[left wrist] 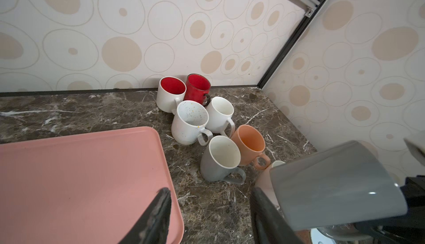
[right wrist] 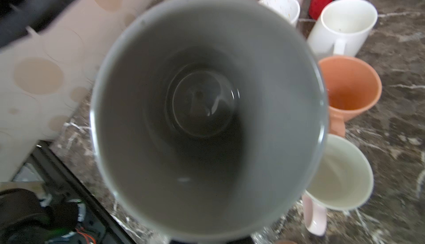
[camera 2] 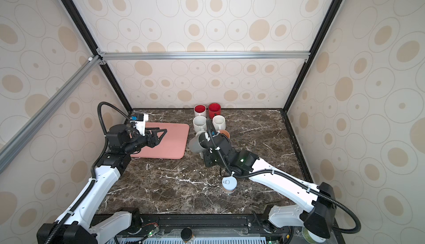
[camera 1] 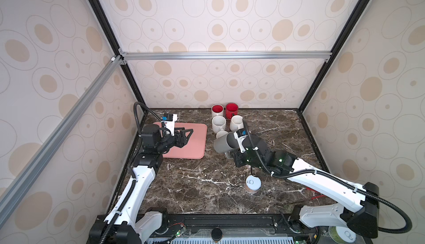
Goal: Turn the mug right side up
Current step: 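Carry the upright grey mug with the right gripper while the left gripper withdraws, then lower the grey mug beside the pale pink mug and open the right gripper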
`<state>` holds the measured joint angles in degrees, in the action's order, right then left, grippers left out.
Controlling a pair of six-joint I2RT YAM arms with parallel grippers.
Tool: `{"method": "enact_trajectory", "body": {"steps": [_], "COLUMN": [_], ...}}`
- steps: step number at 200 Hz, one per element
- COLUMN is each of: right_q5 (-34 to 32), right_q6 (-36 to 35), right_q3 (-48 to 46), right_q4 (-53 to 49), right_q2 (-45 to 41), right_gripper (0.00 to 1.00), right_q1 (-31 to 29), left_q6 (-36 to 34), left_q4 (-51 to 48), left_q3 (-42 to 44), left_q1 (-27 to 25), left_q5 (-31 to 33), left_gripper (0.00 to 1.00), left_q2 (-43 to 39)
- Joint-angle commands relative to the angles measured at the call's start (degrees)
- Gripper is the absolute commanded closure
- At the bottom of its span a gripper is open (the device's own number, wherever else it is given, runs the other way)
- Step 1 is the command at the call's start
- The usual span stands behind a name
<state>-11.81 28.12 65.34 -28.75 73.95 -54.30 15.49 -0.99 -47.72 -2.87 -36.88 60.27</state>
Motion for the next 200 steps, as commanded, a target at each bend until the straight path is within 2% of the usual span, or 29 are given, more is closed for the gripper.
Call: {"method": "enact_trajectory", "body": {"steps": [1,41,93,165,200], "right_q5": [-9.34,-12.41,-15.14,-12.63,-11.83], "right_q6": [-0.64,1.92,3.12,3.51,4.07], "right_q3": [5.33,11.31,12.46,12.0,12.1], "right_q4": [-5.7,-12.01,-13.04,-11.15,-11.75], "right_q2": [4.54,14.69,21.52,27.78,28.66], "right_gripper": [1.0,1.0,1.0,1.0,0.79], "right_q1": [-1.53,-2.65,-2.66,-2.62,-2.58], "left_q6": [-3.34,-3.83,-5.9,-6.71,-6.74], "left_q4": [-2.25,-2.78,-3.81,-4.19,-4.62], "left_q3": [-1.79,-1.12,-1.74,-2.81,-2.76], "left_q1": [0.4,0.57,0.76,0.93,0.94], "left_q5": [2.95,4.17,5.68,6.27,6.43], "left_gripper": [0.44,0.43,0.41,0.41,0.4], "left_q2": [0.06,0.98,2.26,4.24,4.15]}}
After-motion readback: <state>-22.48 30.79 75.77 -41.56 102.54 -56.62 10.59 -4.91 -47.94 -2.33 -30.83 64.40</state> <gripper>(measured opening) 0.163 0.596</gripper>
